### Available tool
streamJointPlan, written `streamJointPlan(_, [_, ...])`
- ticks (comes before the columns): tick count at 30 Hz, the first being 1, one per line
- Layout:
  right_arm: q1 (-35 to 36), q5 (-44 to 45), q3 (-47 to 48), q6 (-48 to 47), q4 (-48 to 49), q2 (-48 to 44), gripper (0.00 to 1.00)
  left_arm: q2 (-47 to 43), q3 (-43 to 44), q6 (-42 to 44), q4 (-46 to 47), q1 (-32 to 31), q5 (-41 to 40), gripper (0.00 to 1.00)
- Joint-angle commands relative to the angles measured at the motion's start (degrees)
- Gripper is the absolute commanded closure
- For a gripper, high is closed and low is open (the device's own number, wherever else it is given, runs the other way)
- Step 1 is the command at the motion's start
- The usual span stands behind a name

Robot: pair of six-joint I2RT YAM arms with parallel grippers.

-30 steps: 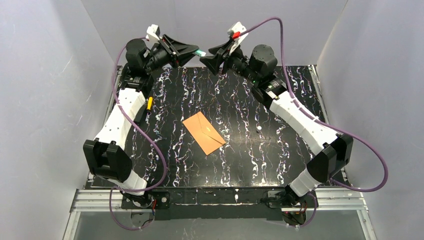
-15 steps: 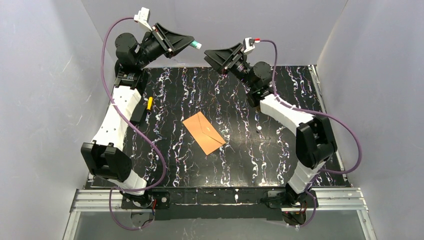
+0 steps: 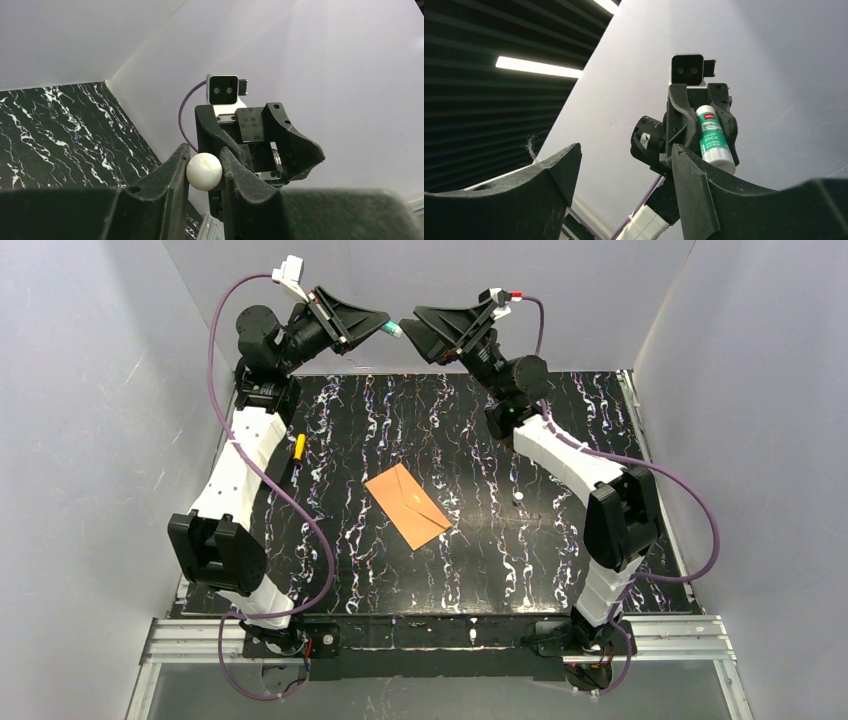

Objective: Place the letter into the envelope and seal it

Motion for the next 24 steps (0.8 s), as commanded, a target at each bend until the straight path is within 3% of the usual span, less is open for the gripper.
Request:
streamJointPlan(1, [1.2, -1.4, 2.7, 2.1, 1.5, 2.1, 0.27, -0.4, 1.9, 0.2, 3.0, -0.2, 1.6, 1.0])
streamJointPlan(7, [1.2, 0.9, -0.2, -6.8, -6.3, -2.3, 0.2, -1.6, 1.2, 1.2, 3.2, -0.2, 0.9, 1.0])
streamJointPlan(13, [1.3, -1.1, 0.6, -7.1, -8.6, -2.1, 0.18, -2.2, 0.5, 1.3, 3.2, -0.2, 0.1, 1.0])
streamJointPlan(19, [1.8, -3.4, 1.9, -10.9, -19.2, -2.9, 0.14, -1.9, 0.6, 1.4, 3.2, -0.1, -0.4, 1.0])
streamJointPlan(24, [1.9, -3.1, 1.5, -7.8, -17.5, -1.8, 0.15, -2.1, 0.0, 1.3, 3.2, -0.2, -0.6, 1.0])
